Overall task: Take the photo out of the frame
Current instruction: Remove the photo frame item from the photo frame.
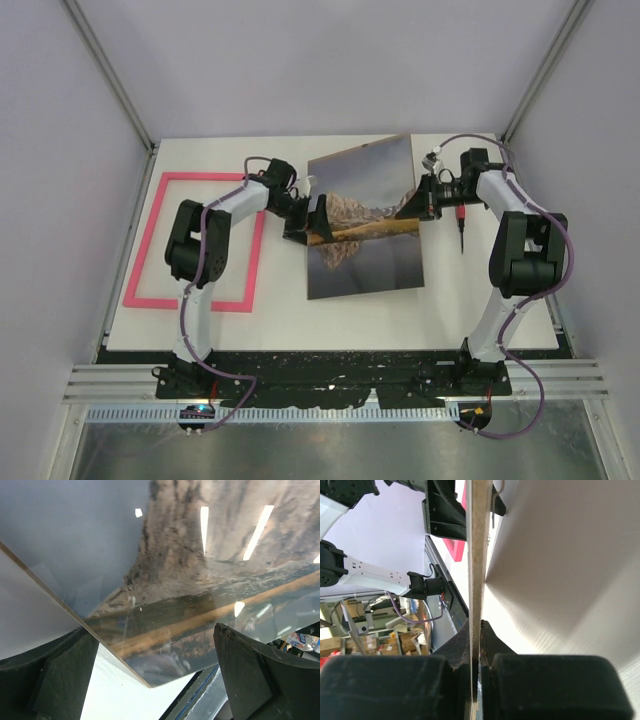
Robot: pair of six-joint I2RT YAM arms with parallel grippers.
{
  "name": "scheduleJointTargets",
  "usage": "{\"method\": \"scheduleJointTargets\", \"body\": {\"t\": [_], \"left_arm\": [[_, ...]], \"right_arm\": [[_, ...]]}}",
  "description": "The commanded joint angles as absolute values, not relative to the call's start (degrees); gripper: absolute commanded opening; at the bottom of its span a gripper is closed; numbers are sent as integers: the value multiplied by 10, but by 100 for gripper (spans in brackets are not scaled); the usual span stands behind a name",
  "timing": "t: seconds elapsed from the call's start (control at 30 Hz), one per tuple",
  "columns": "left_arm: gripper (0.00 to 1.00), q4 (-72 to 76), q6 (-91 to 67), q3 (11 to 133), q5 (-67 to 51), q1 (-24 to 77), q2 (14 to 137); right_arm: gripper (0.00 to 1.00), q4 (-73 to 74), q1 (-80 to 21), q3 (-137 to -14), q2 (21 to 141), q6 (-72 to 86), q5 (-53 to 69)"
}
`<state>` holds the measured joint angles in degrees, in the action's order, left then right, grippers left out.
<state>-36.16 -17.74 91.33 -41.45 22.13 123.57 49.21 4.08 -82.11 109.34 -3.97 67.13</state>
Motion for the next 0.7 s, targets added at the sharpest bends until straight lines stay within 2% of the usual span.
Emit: {"method": "scheduleJointTargets", "body": {"t": [0.0,0.5,0.6,0.67], "left_arm": [[100,-298,-171,901,-468,214,1230],[100,-150,-227,854,-630,200,1236],[100,-114,-249,836,-649,201,1229],[100,-85,-270,822,-661,201,1226]], "right_arm": [[8,515,41,-868,1020,-54,712],[13,514,54,-868,1048,-24,657],[13,504,57,-859,1063,-21,667],[8,497,61,-853,1073,-25,700]]}}
